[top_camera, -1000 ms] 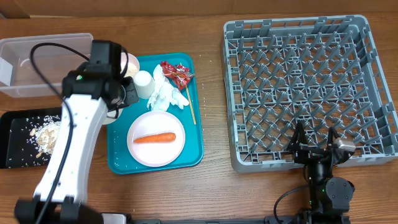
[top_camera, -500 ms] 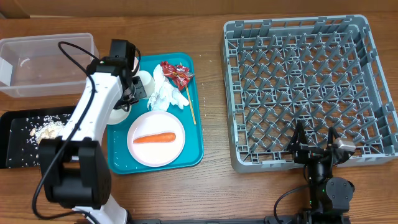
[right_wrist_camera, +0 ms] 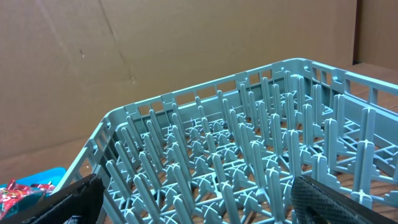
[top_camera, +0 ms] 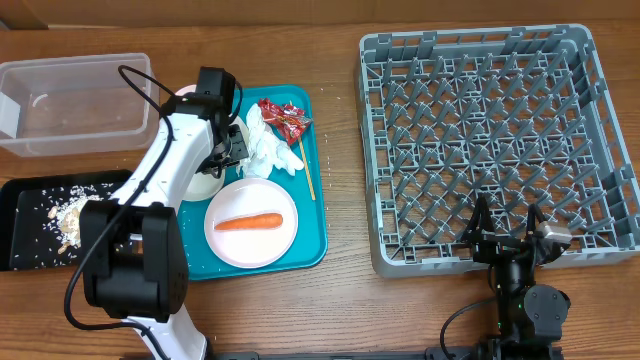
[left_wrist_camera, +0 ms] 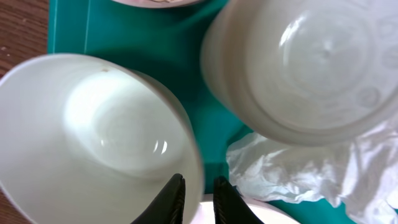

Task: Sort waste into correct bins and load items into the dishwasher rack
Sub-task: 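Carry the empty white bowl back and set it on the teal tray, then grasp the pink bowl with the left gripper and lift it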

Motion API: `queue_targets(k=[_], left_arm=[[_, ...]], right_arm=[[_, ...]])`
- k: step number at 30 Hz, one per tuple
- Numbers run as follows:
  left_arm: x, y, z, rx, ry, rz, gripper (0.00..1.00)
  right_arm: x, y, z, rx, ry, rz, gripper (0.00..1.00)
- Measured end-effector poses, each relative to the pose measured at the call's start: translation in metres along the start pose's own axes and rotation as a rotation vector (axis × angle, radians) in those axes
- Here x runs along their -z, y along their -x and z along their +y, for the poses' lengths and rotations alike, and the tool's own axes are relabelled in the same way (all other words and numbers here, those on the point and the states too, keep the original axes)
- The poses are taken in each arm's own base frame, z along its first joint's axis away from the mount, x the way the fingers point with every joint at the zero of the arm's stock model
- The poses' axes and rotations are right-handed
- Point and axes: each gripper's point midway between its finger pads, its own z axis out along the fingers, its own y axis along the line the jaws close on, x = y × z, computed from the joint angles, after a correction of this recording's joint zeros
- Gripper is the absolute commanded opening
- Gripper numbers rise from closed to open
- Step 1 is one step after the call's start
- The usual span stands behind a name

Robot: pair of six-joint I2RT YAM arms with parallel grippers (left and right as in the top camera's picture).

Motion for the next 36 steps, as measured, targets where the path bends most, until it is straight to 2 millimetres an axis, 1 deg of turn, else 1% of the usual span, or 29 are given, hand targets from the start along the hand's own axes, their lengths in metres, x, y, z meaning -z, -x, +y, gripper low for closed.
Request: queue_targets(k=[5,7,8,9,10,11,12,13,14,16,18,20,22,28,29,33,36], left_arm=[[0.002,-0.002,0.000,-0.028,0.005,0.010,0.27],[0.008,-0.003,0.002,-0.040,0.013,0.027,0.29],[0.014,-0.001,0.002,-0.042,0.015,0.025,0.30],[0.022,0.005,0.001,-0.045,0.014,0.019,0.35],[0.029,0.010,0.000,-0.046,0.009,0.008,0.43],[0.040,0.020,-0.002,-0.051,0.001,-0.017,0.57],[0.052,0.030,-0.003,-0.045,-0.009,-0.041,0.70],[0.062,0.039,-0.005,-0.035,-0.020,-0.066,0.77],[0.076,0.052,-0.006,-0.027,-0.037,-0.103,0.80],[0.099,0.071,-0.006,-0.003,-0.066,-0.163,0.84],[0.117,0.088,-0.004,0.019,-0.101,-0.211,0.99],[0.131,0.103,-0.005,0.045,-0.156,-0.253,1.00],[0.138,0.114,-0.008,0.062,-0.216,-0.283,1.00],[0.148,0.131,-0.020,0.076,-0.342,-0.325,1.00],[0.149,0.133,-0.020,0.096,-0.348,-0.334,0.97],[0.149,0.142,-0.017,0.209,-0.345,-0.354,0.95],[0.142,0.146,-0.016,0.288,-0.337,-0.347,0.93]], right_arm=[[0.000,0.000,0.000,0.000,0.000,0.000,1.00],[0.000,0.000,0.000,0.000,0.000,0.000,1.00],[0.000,0.000,0.000,0.000,0.000,0.000,1.00],[0.000,0.000,0.000,0.000,0.000,0.000,1.00],[0.000,0.000,0.000,0.000,0.000,0.000,1.00],[0.000,0.000,0.000,0.000,-0.001,0.001,1.00],[0.000,0.000,0.000,0.000,0.000,0.000,1.00],[0.000,0.000,0.000,0.000,0.000,0.000,1.00],[0.000,0.000,0.000,0.000,0.000,0.000,1.00],[0.000,0.000,0.000,0.000,0.000,0.000,1.00],[0.000,0.000,0.000,0.000,0.000,0.000,1.00],[0.000,0.000,0.000,0.000,0.000,0.000,1.00],[0.000,0.000,0.000,0.000,-0.001,0.001,1.00],[0.000,0.000,0.000,0.000,0.000,0.000,1.00],[0.000,0.000,0.000,0.000,0.000,0.000,1.00],[0.000,0.000,0.000,0.000,0.000,0.000,1.00],[0.000,0.000,0.000,0.000,0.000,0.000,1.00]])
